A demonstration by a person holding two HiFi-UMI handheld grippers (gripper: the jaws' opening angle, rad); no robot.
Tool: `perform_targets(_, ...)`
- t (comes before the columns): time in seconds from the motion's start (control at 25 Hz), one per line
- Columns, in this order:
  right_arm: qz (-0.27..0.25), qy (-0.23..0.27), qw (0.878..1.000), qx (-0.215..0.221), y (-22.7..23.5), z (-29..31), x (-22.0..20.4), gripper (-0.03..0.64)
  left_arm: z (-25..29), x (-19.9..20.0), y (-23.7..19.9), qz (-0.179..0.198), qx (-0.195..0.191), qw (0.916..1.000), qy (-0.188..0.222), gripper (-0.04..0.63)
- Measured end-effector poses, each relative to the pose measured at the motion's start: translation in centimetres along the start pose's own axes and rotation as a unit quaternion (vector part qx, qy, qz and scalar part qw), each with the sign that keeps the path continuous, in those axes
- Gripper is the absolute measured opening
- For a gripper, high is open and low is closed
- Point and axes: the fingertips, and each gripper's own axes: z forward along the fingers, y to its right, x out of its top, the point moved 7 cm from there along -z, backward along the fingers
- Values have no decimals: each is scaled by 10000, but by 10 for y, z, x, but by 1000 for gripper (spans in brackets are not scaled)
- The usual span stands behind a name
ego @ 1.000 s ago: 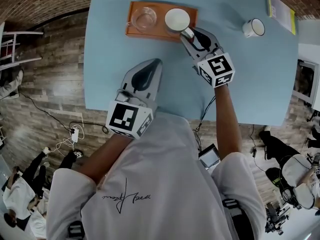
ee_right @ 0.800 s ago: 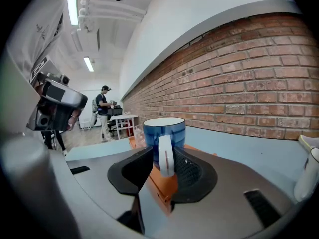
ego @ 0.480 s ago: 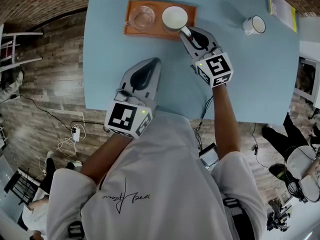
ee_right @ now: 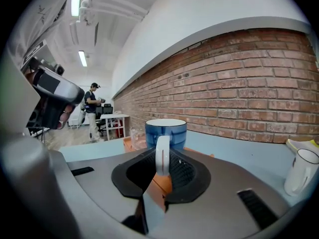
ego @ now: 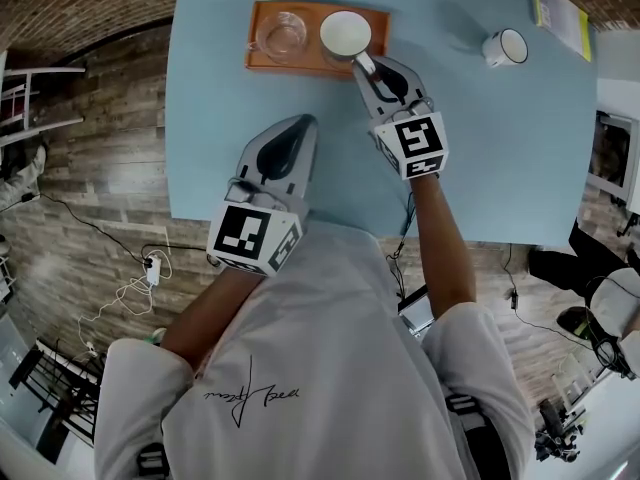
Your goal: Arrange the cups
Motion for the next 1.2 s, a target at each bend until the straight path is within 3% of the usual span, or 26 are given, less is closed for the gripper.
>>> perform_targets(0.48, 265, -53, 9978, -601, -11, -10, 7, 61, -12, 9, -3, 77, 75, 9998, 183, 9)
perform_targets(1.2, 617, -62, 9877, -1438, -25, -23, 39, 61, -24, 11, -12, -139, -24, 9984, 550, 9)
